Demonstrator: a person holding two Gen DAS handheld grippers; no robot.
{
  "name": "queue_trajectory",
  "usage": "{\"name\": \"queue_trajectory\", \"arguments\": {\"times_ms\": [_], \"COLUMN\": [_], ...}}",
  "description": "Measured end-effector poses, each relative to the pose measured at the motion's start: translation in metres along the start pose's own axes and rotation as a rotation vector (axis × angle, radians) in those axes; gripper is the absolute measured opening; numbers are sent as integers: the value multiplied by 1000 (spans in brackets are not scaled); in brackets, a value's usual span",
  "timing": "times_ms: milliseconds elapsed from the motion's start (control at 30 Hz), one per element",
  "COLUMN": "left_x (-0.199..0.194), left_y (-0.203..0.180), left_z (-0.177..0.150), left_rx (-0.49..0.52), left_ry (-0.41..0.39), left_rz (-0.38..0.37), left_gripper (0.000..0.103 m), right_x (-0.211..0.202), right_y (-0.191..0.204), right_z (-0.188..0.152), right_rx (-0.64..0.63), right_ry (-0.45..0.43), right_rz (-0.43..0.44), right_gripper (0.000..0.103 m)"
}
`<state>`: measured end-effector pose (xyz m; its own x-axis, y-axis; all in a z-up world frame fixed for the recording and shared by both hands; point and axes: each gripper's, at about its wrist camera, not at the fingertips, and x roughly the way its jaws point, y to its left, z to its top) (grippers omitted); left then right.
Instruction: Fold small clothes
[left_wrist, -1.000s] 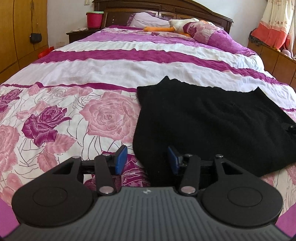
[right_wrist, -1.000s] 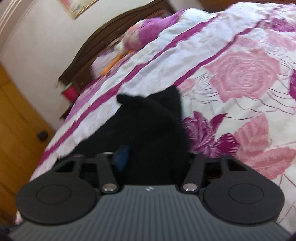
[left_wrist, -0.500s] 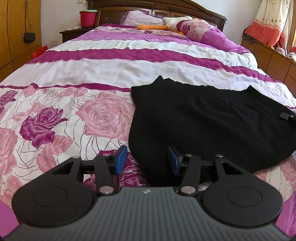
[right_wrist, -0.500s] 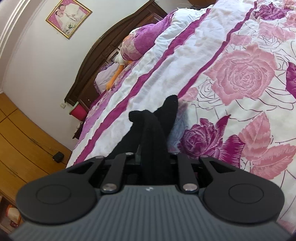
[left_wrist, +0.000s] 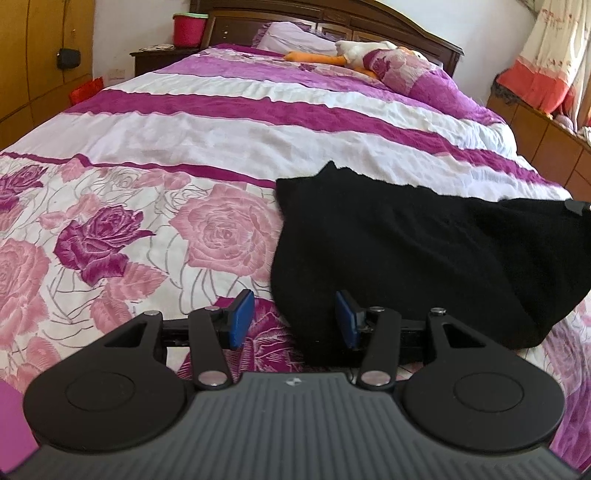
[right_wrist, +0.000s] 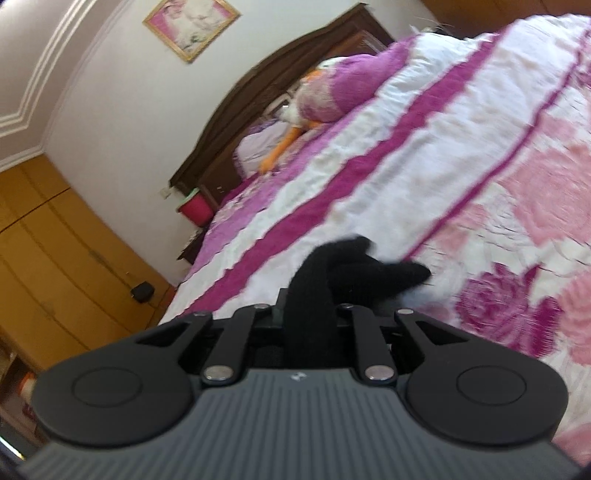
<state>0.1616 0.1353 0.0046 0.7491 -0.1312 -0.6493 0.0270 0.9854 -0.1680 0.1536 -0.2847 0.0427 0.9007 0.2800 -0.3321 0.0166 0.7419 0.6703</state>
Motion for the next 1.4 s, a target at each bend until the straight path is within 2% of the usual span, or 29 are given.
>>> {"name": "queue_trajectory", "arguments": {"times_ms": [133, 333, 433, 500, 667, 800, 1000, 1200, 1267, 1333, 1367, 1400], "left_x": [-6, -14, -17, -20, -21, -23, -27, -29, -26, -22, -20, -18], "left_y": [9, 26, 34, 39, 51, 54, 38, 13, 6, 0, -4, -7], "left_z": [1, 2, 2, 1, -1, -1, 4, 9, 12, 12, 12, 12], "left_rx": [-21, -59, -65, -68, -104, -118, -105, -145, -187, -213, -220, -222], "left_ry": [-9, -25, -36, -41, -42, -49, -70, -75, -61, -54, -59, -64], "left_rz": [-7, 0, 3, 8, 23, 10, -40, -165, -205, -254, -272, -282], "left_gripper": [54, 54, 54, 54, 54, 54, 54, 55, 57, 63, 65, 66], "right_x": [10, 33, 51, 66, 100, 108, 70, 58, 54, 53, 54, 56], "right_y": [32, 94, 125, 142, 171, 176, 178, 158, 149, 148, 150, 153], "right_z": [0, -18, -38, -54, -102, -120, -115, -87, -79, -72, -70, -66], "right_rx": [-40, -156, -242, -289, -398, -402, -496, -527, -505, -514, -524, -538], "right_ry": [18, 68, 110, 150, 249, 334, 302, 343, 353, 354, 349, 343], "right_rz": [56, 126, 151, 162, 188, 211, 196, 42, 29, 5, 1, 9], "right_gripper": [16, 13, 12, 8, 5, 7, 8, 9, 17, 68, 73, 71]}}
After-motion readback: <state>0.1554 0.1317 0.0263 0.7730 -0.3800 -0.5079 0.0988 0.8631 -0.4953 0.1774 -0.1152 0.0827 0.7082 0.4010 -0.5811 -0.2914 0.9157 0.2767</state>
